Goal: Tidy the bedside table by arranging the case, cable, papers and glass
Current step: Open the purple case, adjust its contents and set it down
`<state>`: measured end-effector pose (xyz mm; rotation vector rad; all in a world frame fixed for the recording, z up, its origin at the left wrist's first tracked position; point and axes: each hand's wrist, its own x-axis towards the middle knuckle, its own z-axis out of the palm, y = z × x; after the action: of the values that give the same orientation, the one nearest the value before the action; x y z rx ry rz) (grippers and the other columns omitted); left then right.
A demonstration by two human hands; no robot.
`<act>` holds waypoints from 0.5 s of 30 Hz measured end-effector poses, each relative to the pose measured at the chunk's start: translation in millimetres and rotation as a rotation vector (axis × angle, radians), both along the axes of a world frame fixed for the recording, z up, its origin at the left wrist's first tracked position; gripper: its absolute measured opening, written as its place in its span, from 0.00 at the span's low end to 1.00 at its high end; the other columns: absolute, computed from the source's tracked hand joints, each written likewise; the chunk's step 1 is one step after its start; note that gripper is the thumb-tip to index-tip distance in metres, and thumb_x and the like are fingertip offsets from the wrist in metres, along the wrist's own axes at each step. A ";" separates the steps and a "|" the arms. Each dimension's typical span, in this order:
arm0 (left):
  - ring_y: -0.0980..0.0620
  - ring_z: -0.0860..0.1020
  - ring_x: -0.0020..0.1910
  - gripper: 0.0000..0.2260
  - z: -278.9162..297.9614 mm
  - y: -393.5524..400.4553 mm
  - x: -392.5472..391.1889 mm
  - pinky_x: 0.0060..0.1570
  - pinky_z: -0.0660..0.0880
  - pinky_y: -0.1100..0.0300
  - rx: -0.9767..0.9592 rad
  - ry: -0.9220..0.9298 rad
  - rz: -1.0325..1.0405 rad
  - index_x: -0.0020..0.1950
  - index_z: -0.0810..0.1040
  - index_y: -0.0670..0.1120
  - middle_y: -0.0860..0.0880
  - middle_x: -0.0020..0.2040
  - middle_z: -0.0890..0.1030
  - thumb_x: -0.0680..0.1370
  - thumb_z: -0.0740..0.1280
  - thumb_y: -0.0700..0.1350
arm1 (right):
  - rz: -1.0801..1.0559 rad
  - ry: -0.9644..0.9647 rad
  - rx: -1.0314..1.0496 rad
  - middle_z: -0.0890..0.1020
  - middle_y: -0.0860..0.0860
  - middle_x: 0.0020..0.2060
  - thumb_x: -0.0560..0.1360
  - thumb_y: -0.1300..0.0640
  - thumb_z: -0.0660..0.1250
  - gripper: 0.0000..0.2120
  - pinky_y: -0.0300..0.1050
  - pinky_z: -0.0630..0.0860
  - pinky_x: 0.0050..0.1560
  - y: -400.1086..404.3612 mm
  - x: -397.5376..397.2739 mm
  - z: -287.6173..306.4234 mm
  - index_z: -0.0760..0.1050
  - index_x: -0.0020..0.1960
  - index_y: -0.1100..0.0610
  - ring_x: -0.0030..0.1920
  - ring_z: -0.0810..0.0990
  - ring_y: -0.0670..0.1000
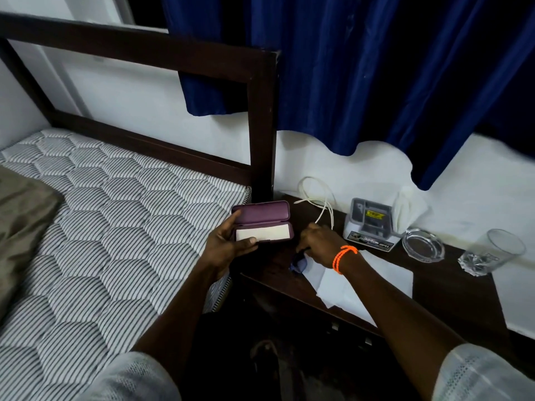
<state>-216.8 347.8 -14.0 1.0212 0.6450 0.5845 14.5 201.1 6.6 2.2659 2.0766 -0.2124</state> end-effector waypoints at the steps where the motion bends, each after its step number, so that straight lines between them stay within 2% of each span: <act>1: 0.39 0.81 0.64 0.40 1.1 -1.3 0.2 0.59 0.80 0.38 0.003 -0.002 0.005 0.78 0.69 0.47 0.45 0.67 0.81 0.69 0.73 0.25 | -0.006 0.009 0.004 0.82 0.46 0.55 0.74 0.57 0.69 0.14 0.49 0.72 0.57 -1.9 1.8 3.4 0.83 0.58 0.46 0.62 0.73 0.52; 5: 0.40 0.82 0.62 0.41 10.6 -12.2 1.6 0.54 0.83 0.42 0.047 0.007 0.024 0.74 0.74 0.49 0.43 0.67 0.81 0.64 0.80 0.31 | -0.012 0.029 0.003 0.83 0.46 0.57 0.75 0.56 0.69 0.14 0.48 0.73 0.58 -12.7 10.2 27.5 0.84 0.59 0.48 0.61 0.74 0.52; 11: 0.45 0.83 0.62 0.33 34.5 -37.6 9.5 0.54 0.83 0.45 0.184 0.003 -0.018 0.63 0.82 0.63 0.50 0.63 0.84 0.63 0.84 0.40 | -0.138 0.152 0.096 0.83 0.49 0.56 0.73 0.56 0.70 0.16 0.51 0.73 0.62 -31.3 18.0 89.1 0.83 0.60 0.47 0.60 0.76 0.54; 15: 0.40 0.81 0.65 0.36 47.9 -52.1 20.2 0.58 0.80 0.36 0.244 0.016 0.013 0.67 0.79 0.58 0.46 0.65 0.83 0.62 0.84 0.38 | -0.163 0.126 0.136 0.83 0.50 0.56 0.74 0.55 0.68 0.17 0.53 0.72 0.62 -32.5 14.7 127.5 0.82 0.61 0.47 0.60 0.76 0.55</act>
<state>-196.6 295.7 33.9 1.2509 0.6039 0.6784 29.2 168.6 134.1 2.5691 2.0210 -0.2339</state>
